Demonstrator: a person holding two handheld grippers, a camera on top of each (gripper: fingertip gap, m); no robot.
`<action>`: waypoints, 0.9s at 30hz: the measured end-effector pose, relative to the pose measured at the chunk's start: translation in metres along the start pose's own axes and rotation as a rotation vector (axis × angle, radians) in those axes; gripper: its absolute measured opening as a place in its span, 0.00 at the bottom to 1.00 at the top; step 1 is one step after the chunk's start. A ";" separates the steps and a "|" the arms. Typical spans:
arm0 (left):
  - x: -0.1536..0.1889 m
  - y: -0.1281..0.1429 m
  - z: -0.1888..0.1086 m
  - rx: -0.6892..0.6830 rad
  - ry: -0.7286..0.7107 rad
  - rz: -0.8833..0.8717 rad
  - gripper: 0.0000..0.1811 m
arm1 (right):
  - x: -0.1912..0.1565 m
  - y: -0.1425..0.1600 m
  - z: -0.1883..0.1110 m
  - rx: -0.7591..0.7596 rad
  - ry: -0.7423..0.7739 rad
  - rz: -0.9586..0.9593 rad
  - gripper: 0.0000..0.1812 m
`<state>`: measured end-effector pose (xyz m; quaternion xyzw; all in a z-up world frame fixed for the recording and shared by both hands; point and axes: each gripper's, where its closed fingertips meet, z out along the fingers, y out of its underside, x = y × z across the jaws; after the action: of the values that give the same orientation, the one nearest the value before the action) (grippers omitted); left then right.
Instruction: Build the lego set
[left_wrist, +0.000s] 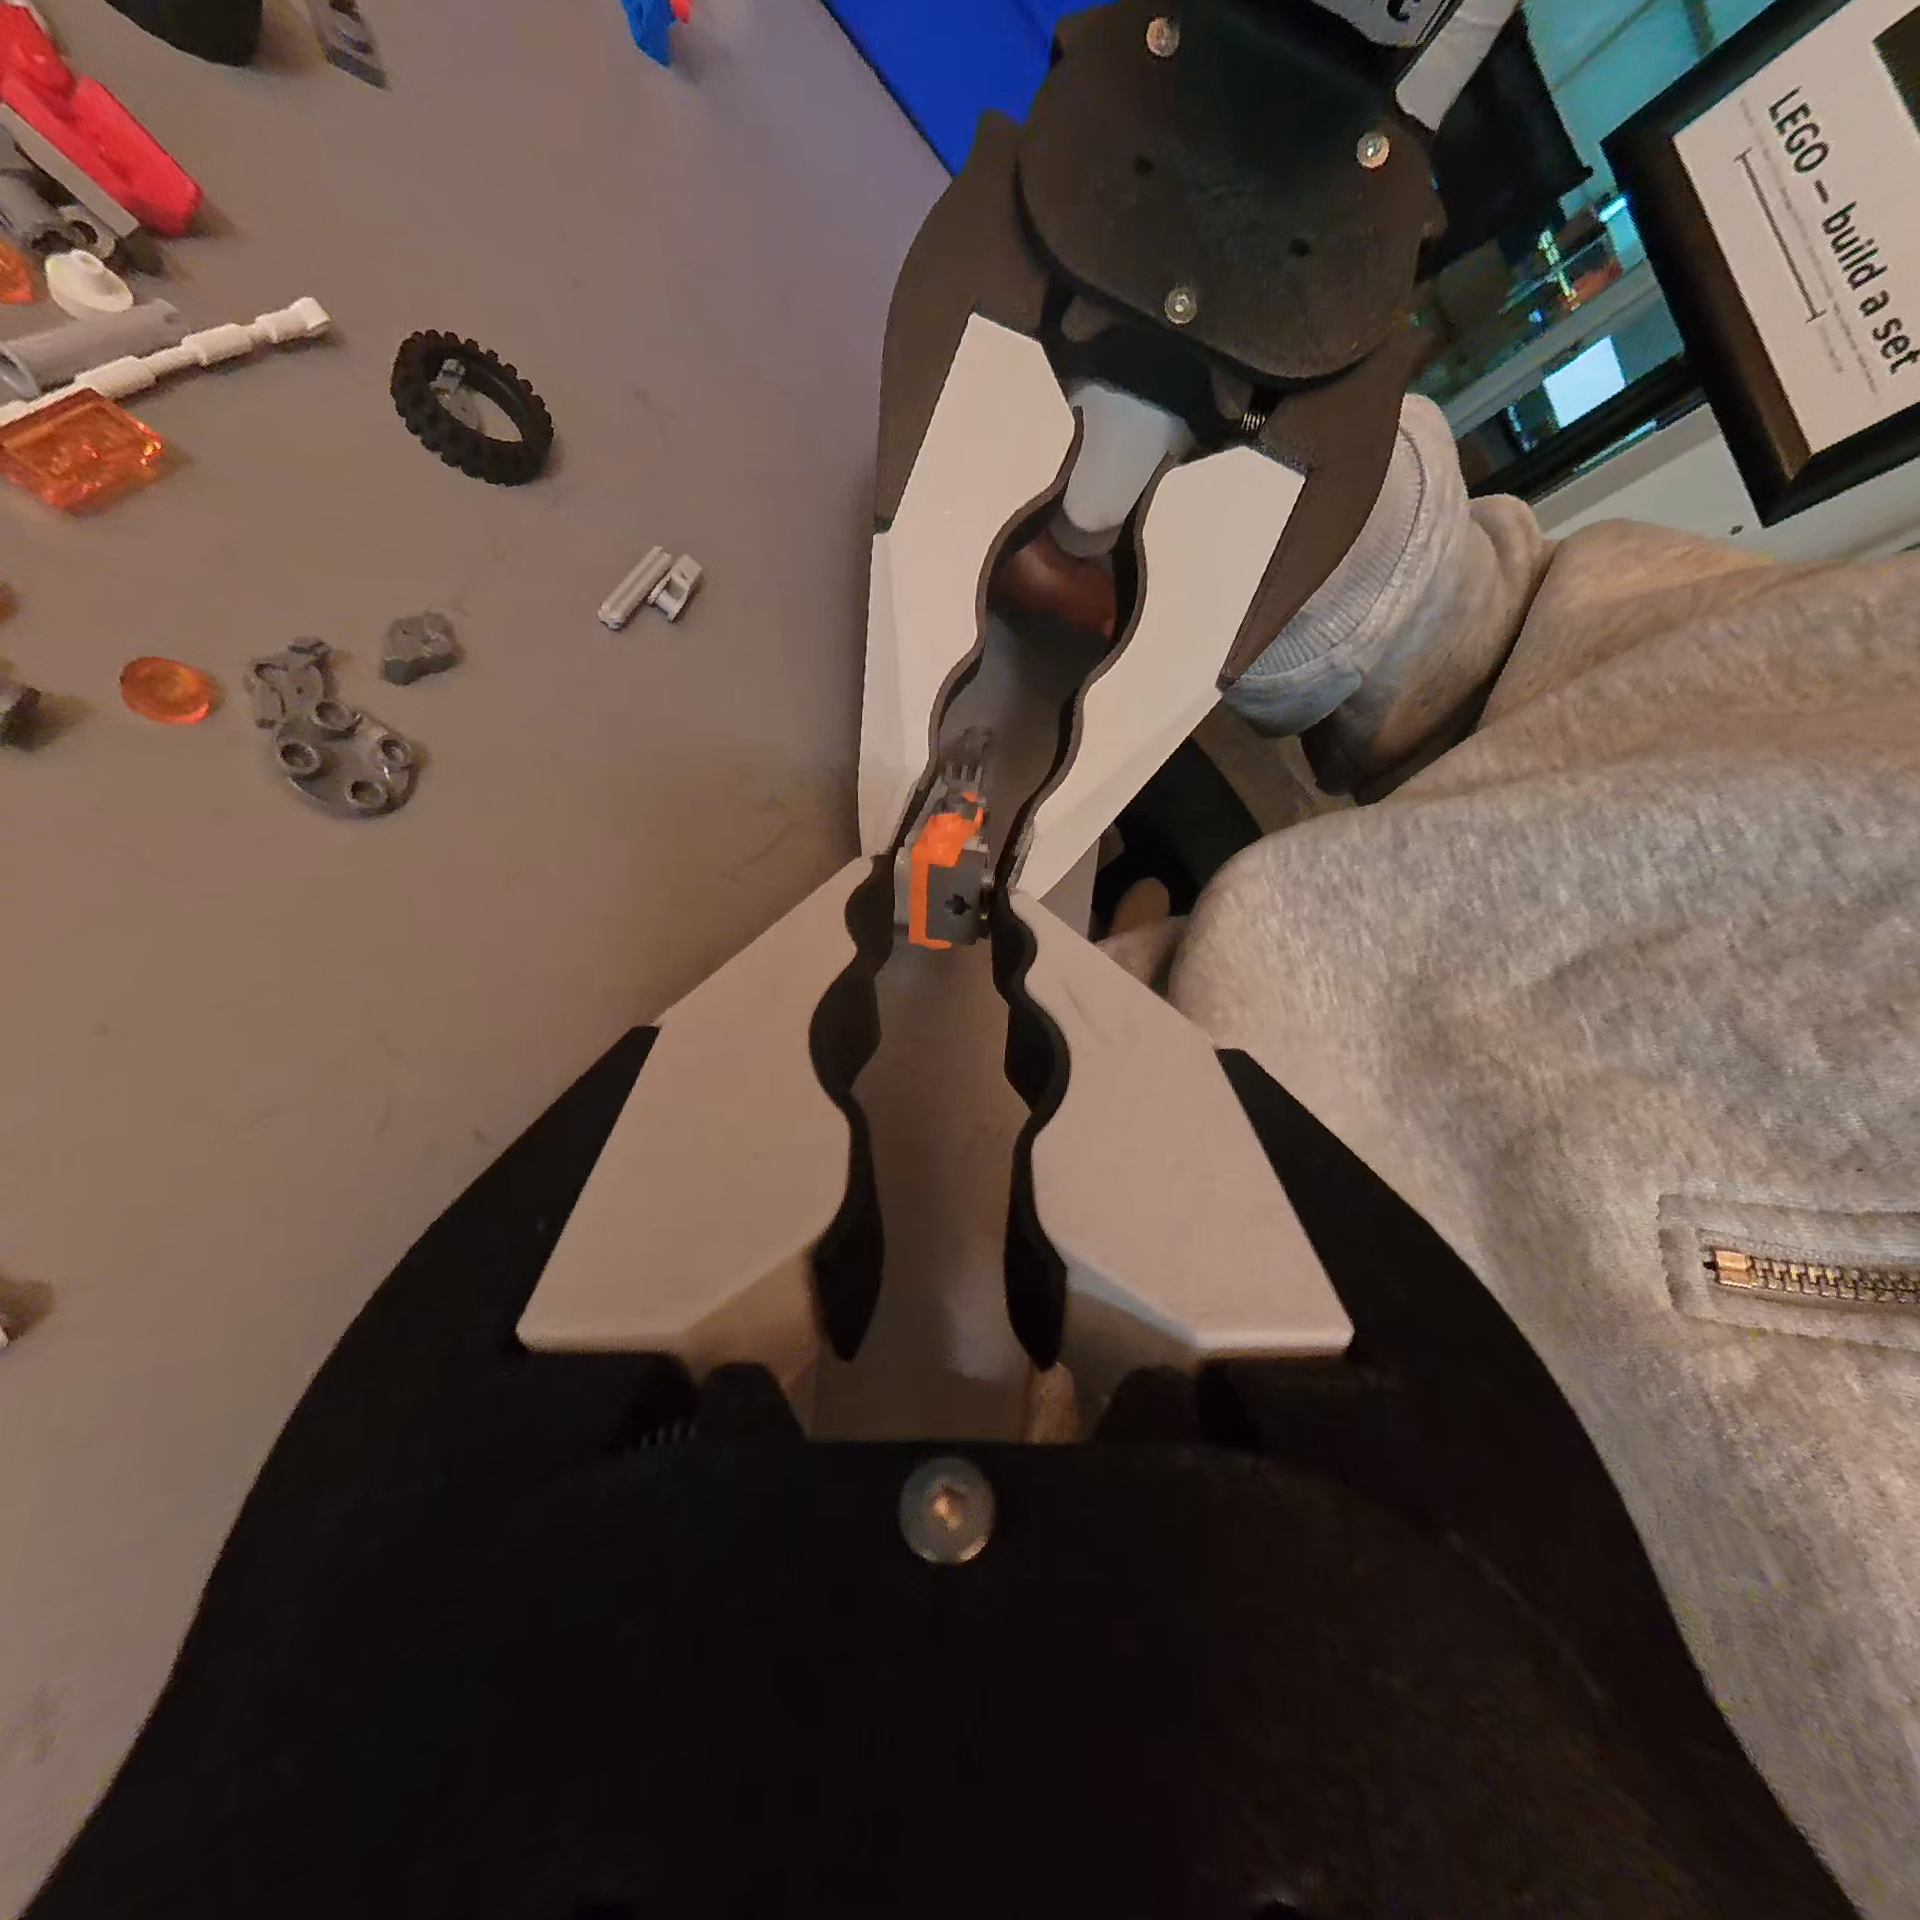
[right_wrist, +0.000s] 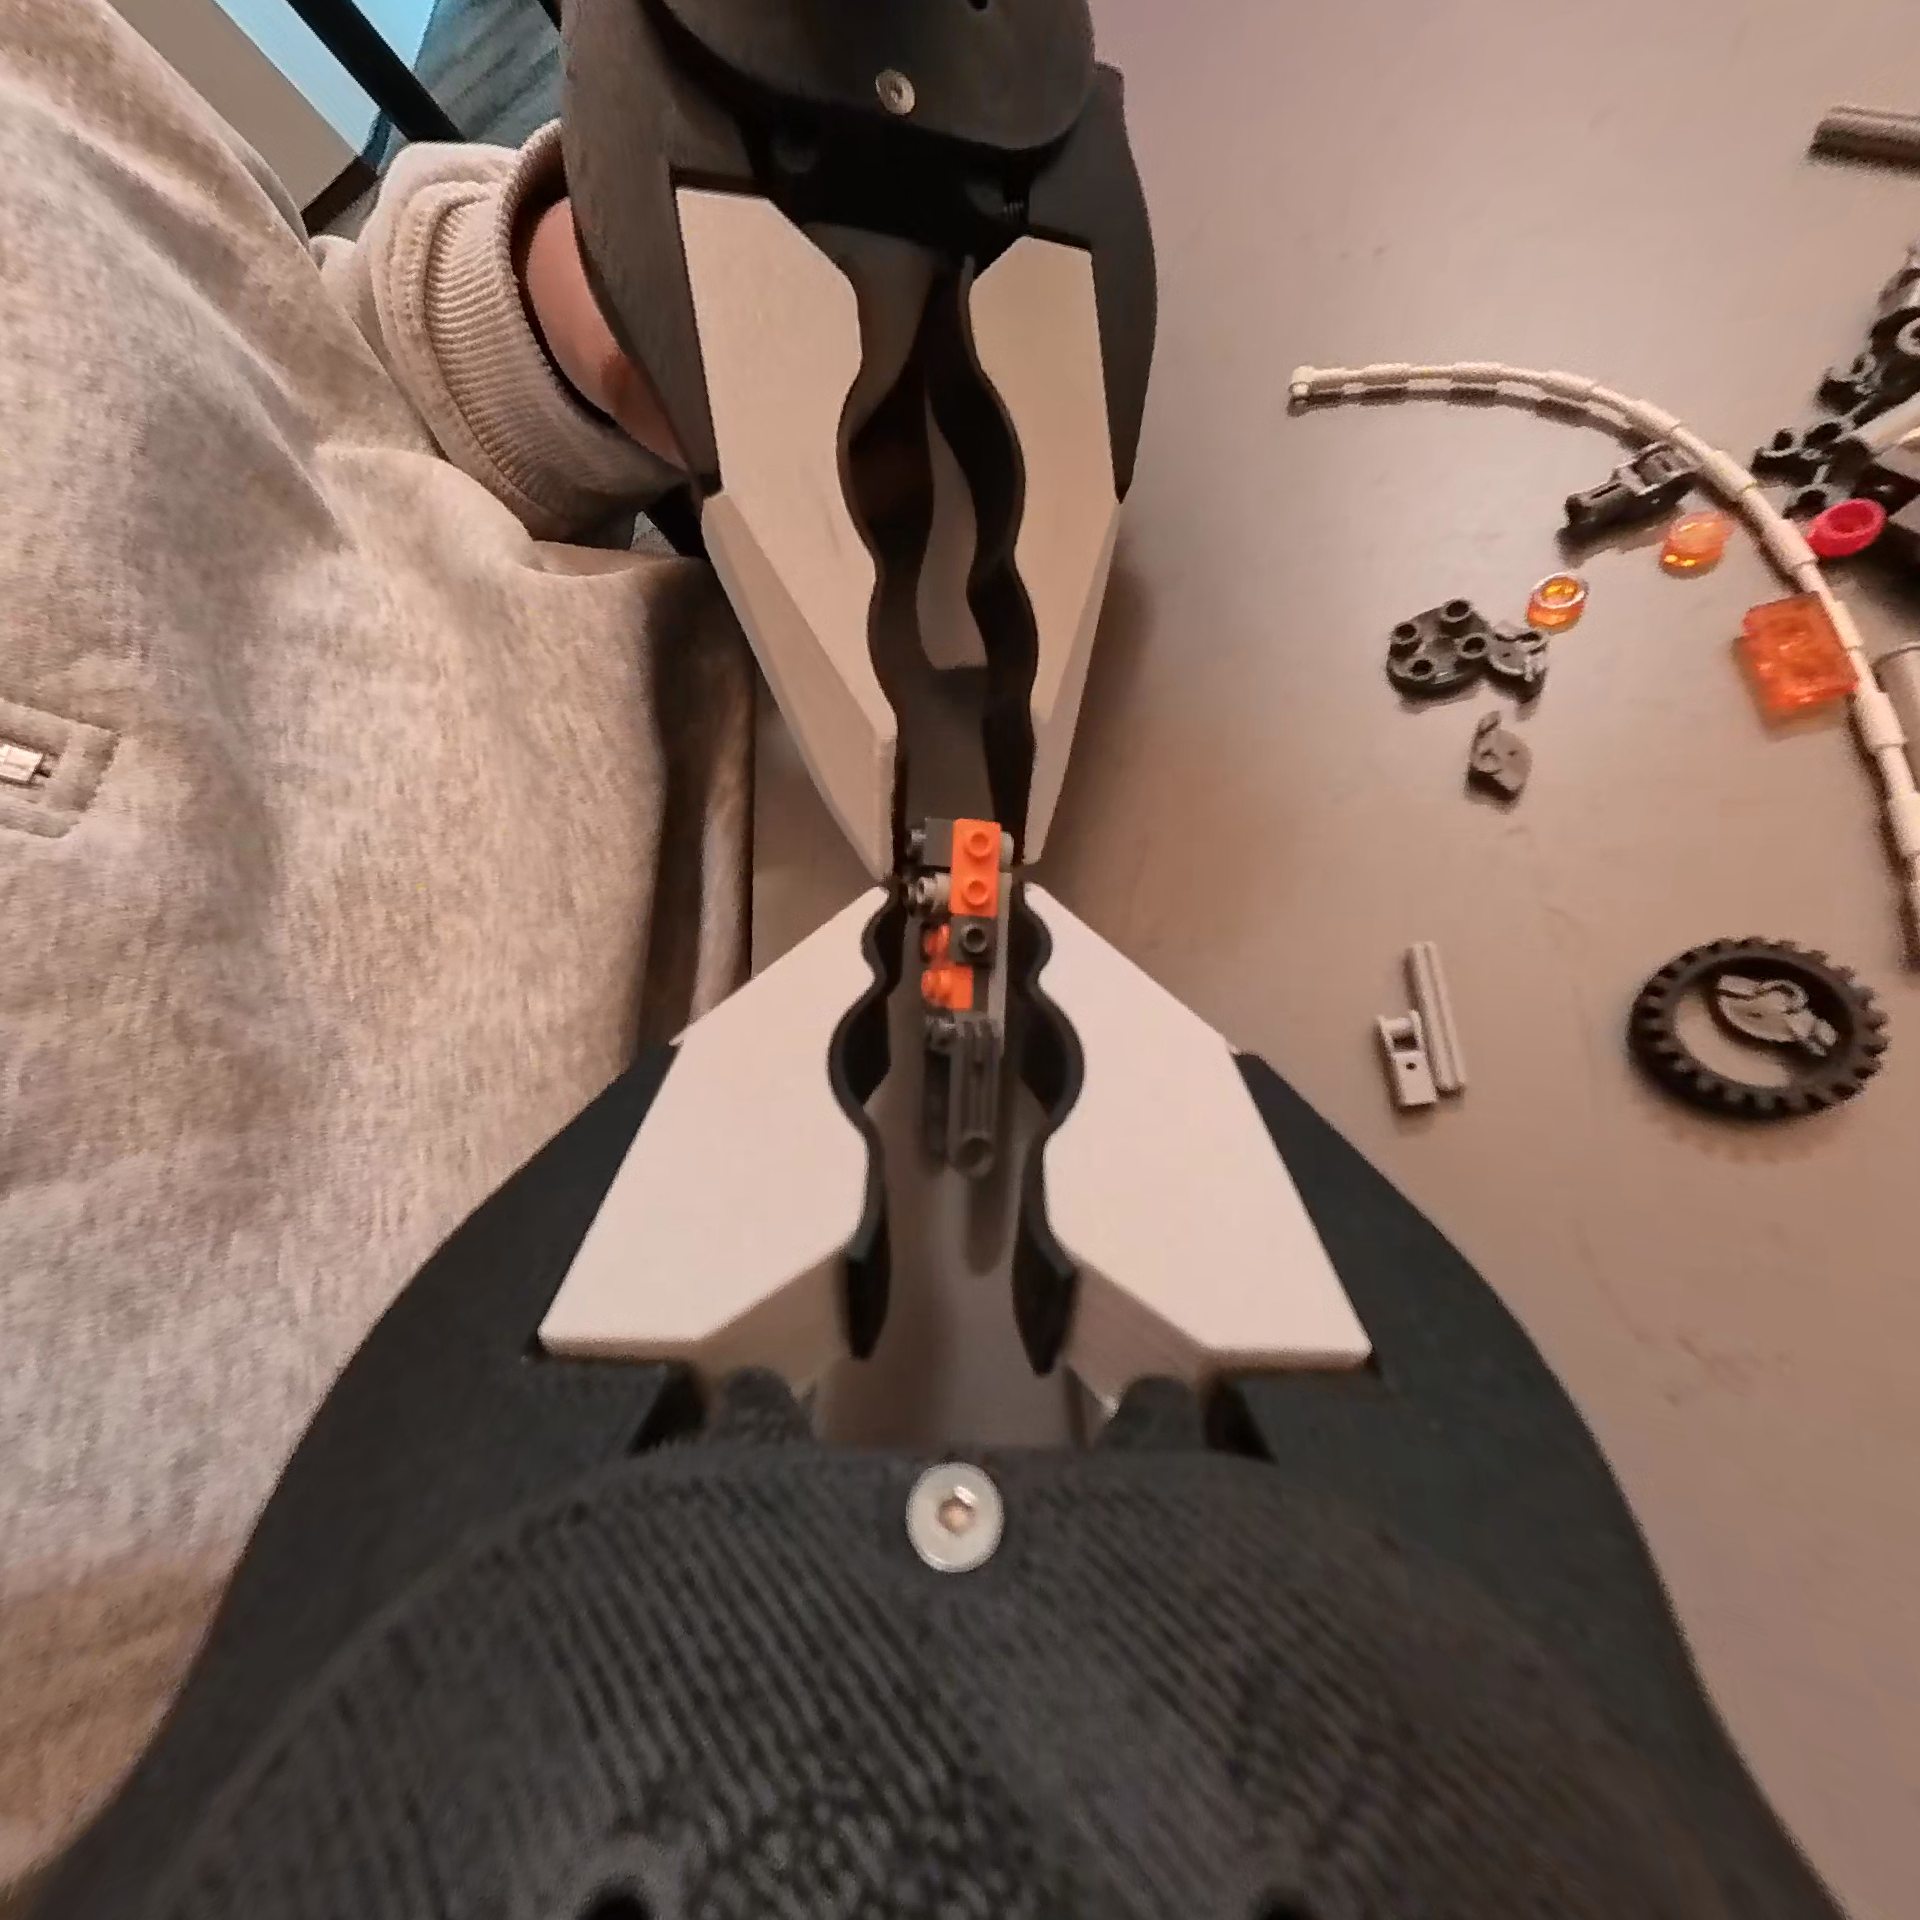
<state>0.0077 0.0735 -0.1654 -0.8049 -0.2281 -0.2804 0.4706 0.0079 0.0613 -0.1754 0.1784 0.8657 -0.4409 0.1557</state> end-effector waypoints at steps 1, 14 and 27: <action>0.000 0.000 0.000 -0.003 -0.004 0.002 0.09 | 0.000 0.000 0.000 -0.004 0.001 0.001 0.09; -0.002 0.005 0.004 -0.036 -0.031 0.019 0.09 | 0.001 0.005 0.001 -0.014 0.009 0.036 0.08; 0.012 -0.043 -0.020 0.303 0.165 -0.052 0.21 | 0.002 -0.057 -0.038 0.532 -0.030 0.277 0.10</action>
<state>-0.0148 0.0764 -0.1223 -0.6929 -0.2491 -0.3201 0.5961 -0.0240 0.0614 -0.1147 0.3229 0.6849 -0.6293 0.1751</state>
